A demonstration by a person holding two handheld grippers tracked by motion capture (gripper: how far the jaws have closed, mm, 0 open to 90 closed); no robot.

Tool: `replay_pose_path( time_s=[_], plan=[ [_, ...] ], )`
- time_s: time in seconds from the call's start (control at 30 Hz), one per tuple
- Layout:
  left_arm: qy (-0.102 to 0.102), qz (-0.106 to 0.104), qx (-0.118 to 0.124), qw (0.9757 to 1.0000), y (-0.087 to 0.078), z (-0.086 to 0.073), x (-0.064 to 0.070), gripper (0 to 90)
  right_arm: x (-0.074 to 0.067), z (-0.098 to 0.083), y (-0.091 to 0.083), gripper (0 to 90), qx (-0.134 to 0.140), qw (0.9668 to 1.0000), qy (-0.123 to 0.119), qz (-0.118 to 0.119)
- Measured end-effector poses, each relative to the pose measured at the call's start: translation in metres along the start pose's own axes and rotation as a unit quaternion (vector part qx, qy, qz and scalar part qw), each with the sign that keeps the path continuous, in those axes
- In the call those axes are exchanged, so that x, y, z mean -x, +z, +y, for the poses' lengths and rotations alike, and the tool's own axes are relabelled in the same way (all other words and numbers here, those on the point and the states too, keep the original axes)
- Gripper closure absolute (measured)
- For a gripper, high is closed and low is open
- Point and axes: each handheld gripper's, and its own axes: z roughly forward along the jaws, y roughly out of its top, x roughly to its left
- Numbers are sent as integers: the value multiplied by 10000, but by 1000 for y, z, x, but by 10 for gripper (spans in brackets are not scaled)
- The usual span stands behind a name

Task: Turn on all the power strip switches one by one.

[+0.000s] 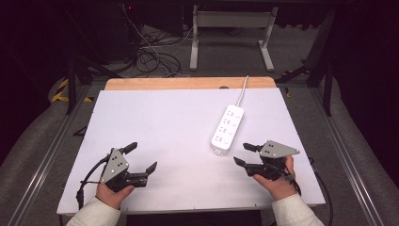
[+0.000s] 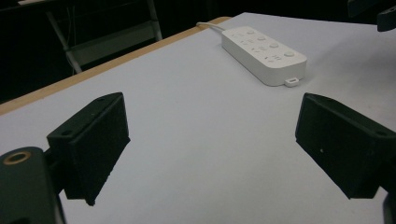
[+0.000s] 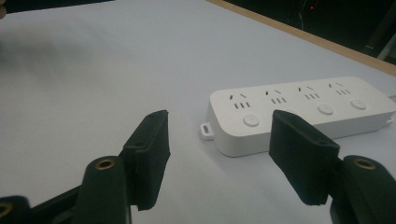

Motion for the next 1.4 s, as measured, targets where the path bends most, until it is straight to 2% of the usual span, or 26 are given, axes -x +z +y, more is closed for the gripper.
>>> replay_pose_path(
  time_s=[0.1,0.27,0.47,0.63,0.77,0.9,0.93,1.0,1.13,1.33,1.4],
  plan=[
    [-33,-27,-11,10000,-1,0,0,102,0,0,0,383,18,10000,16,16],
    [114,46,-7,9999,-2,1,1,102,-2,2,0,379,-43,10000,-37,53],
    [57,48,2,10000,-2,1,0,102,-3,6,0,410,-59,10000,-40,62],
    [97,115,-61,9999,-3,0,0,102,-1,13,1,539,-320,9992,-235,70],
    [130,138,-60,9998,-3,1,2,102,-1,22,3,710,-495,9983,-252,202],
    [114,135,-57,9998,-3,1,2,102,0,32,6,881,-614,9974,-344,139],
    [120,142,-62,9998,-4,1,2,102,1,34,7,898,-669,9971,-344,132],
    [146,138,-72,9998,-4,0,3,102,2,38,10,900,-751,9966,-320,90],
    [128,127,-36,9998,-5,1,3,102,6,42,15,900,-793,9965,-189,167],
    [122,156,-28,9998,-6,1,2,102,10,48,21,900,-851,9962,-147,143],
    [121,165,-30,9998,-6,0,2,102,13,50,23,900,-803,9964,-28,283]
  ],
)
